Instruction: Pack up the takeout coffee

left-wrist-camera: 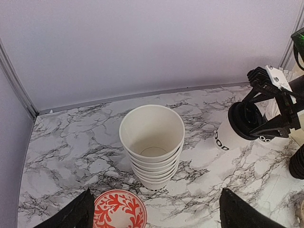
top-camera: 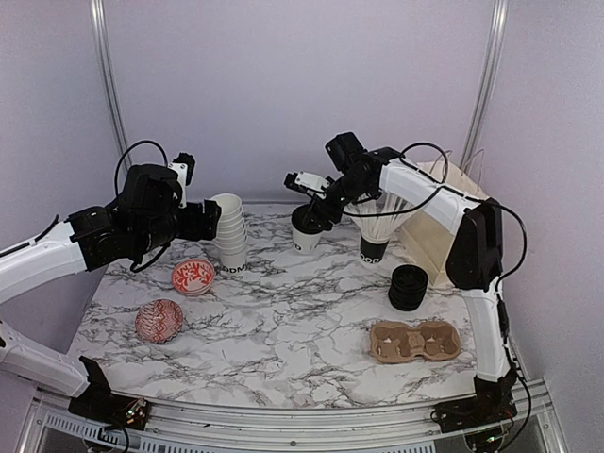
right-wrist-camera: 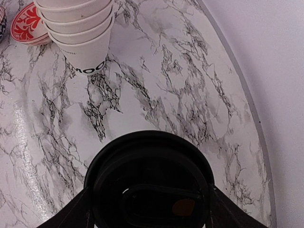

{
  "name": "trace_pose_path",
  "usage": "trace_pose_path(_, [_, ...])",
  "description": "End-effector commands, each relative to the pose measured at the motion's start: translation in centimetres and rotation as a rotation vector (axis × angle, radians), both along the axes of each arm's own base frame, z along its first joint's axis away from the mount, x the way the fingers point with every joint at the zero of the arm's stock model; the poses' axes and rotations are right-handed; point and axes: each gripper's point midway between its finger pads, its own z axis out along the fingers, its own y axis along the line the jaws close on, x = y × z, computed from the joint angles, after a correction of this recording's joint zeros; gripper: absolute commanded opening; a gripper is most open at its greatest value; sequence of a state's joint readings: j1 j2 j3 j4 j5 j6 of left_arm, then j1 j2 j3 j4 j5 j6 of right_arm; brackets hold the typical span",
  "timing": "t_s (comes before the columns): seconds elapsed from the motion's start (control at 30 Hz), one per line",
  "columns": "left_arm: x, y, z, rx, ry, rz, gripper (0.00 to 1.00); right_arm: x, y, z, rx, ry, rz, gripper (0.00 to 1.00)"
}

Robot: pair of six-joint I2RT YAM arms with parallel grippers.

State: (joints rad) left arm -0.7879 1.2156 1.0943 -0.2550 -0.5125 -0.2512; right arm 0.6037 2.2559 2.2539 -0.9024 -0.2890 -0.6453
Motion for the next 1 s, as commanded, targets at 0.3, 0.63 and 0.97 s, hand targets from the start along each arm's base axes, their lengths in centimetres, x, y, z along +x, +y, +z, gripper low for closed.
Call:
trace_pose_path(0.3, [-0.2,0.2,-0.4,0.0,0.024,-0.005,0.91,2.2,1.2,-2.7,0.011,0.025,-0.077,0.82])
trace_pose_path(0.63, [0.9,-0.2,0.7,0.076,0.006,-0.028,0.93,0.8,1.7,2.4,0.117,0.018,-0.057,0.94])
trace_pose_path(0.97, [5.3,-2.7,0.8,0.141,0.127,-0.166,0.61,-5.9,0.4,8.8,0.217,0.039,0.102,0.9])
